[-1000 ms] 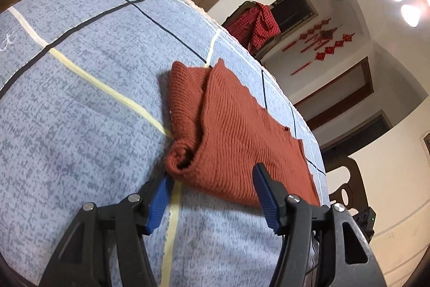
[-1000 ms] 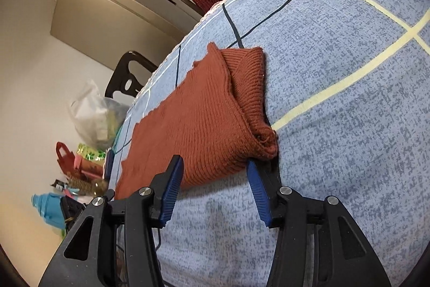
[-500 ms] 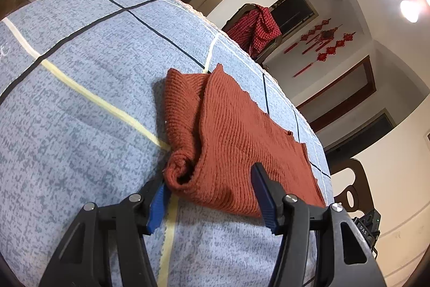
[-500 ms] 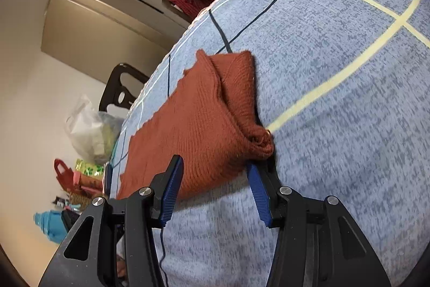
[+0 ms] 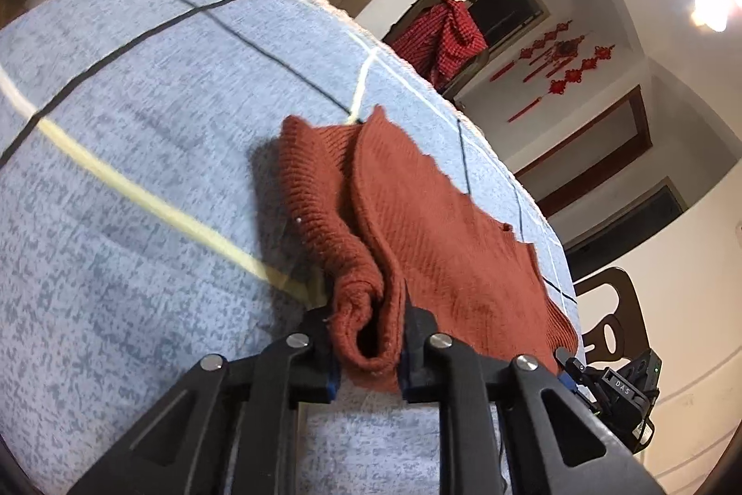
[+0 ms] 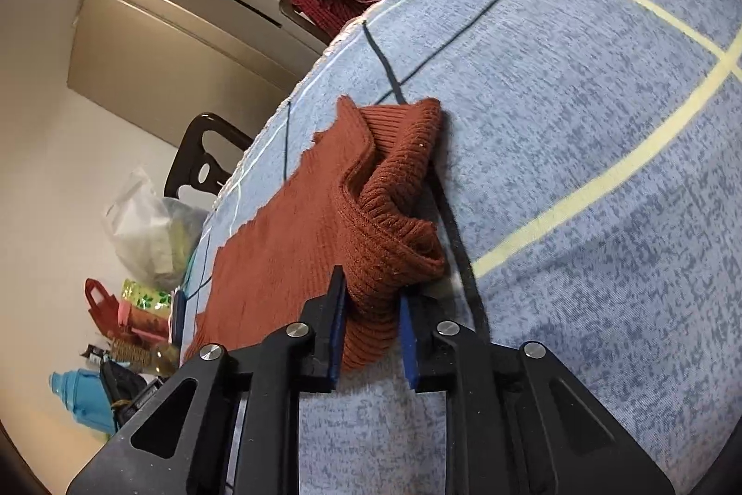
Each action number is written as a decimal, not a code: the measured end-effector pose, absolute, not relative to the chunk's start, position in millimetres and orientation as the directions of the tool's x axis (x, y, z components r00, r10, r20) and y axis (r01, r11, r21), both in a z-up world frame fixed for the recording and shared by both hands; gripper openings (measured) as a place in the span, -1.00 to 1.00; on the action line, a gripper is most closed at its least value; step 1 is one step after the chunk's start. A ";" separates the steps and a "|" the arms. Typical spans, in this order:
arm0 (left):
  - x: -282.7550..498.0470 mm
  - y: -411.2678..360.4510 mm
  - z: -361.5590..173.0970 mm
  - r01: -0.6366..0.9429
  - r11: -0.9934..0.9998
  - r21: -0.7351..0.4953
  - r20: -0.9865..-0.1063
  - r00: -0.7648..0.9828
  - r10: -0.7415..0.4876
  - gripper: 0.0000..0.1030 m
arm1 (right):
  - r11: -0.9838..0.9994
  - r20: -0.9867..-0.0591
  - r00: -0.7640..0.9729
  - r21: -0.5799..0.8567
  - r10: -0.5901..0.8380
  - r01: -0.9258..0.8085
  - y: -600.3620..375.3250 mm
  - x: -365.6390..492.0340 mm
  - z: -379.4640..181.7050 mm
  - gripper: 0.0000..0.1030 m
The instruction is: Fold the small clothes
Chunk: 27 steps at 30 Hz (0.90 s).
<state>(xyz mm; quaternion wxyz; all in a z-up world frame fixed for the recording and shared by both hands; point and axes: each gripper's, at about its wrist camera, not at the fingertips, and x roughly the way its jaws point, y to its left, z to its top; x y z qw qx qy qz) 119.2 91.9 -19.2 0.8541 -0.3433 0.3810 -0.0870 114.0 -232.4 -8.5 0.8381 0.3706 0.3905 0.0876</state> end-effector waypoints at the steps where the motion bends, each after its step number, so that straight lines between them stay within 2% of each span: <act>1: 118.8 91.7 -14.7 -0.100 0.748 -0.656 -0.583 0.697 -0.417 -0.65 | 0.713 -0.581 0.686 0.689 0.437 0.129 -231.4 112.7 -2.8 -0.65; 10: 94.4 87.1 29.5 0.034 0.729 -0.684 -0.494 0.714 -0.497 -0.67 | 0.713 -0.509 0.718 0.701 0.475 0.025 -227.5 79.5 42.6 -0.71; 13: 78.8 88.4 34.4 0.053 0.717 -0.695 -0.479 0.710 -0.517 -0.67 | 0.721 -0.490 0.733 0.693 0.471 0.000 -231.5 55.5 55.9 -0.89; 14: 74.2 88.6 34.6 0.058 0.710 -0.702 -0.473 0.707 -0.526 -0.67 | 0.714 -0.485 0.734 0.700 0.475 0.000 -233.7 46.6 57.6 -0.89; 15: 68.5 88.1 35.0 0.062 0.708 -0.703 -0.471 0.705 -0.530 -0.67 | 0.713 -0.488 0.733 0.701 0.474 0.006 -234.7 39.7 58.2 -0.90; 16: 61.9 87.4 34.4 0.063 0.707 -0.705 -0.473 0.700 -0.534 -0.67 | 0.711 -0.491 0.731 0.703 0.474 0.011 -236.2 31.8 57.8 -1.00; 22: 46.2 88.8 9.8 0.033 0.721 -0.692 -0.522 0.667 -0.532 -0.66 | 0.700 -0.515 0.706 0.714 0.485 0.040 -251.2 9.8 37.5 -1.00; 23: 49.1 91.1 3.2 0.012 0.720 -0.693 -0.536 0.659 -0.527 -0.66 | 0.688 -0.540 0.686 0.722 0.488 0.079 -253.6 12.0 25.6 -0.96; 25: 49.7 93.2 -2.8 -0.001 0.718 -0.696 -0.541 0.658 -0.523 -0.66 | 0.671 -0.565 0.657 0.732 0.499 0.120 -253.7 14.3 10.1 -0.65; 26: 50.0 94.1 -5.1 -0.002 0.715 -0.699 -0.540 0.656 -0.526 -0.66 | 0.665 -0.568 0.647 0.737 0.508 0.125 -252.1 14.4 4.8 -0.55; 27: 49.5 94.3 -6.8 -0.004 0.715 -0.699 -0.542 0.655 -0.526 -0.66 | 0.662 -0.571 0.636 0.739 0.519 0.123 -249.9 15.1 0.2 -0.27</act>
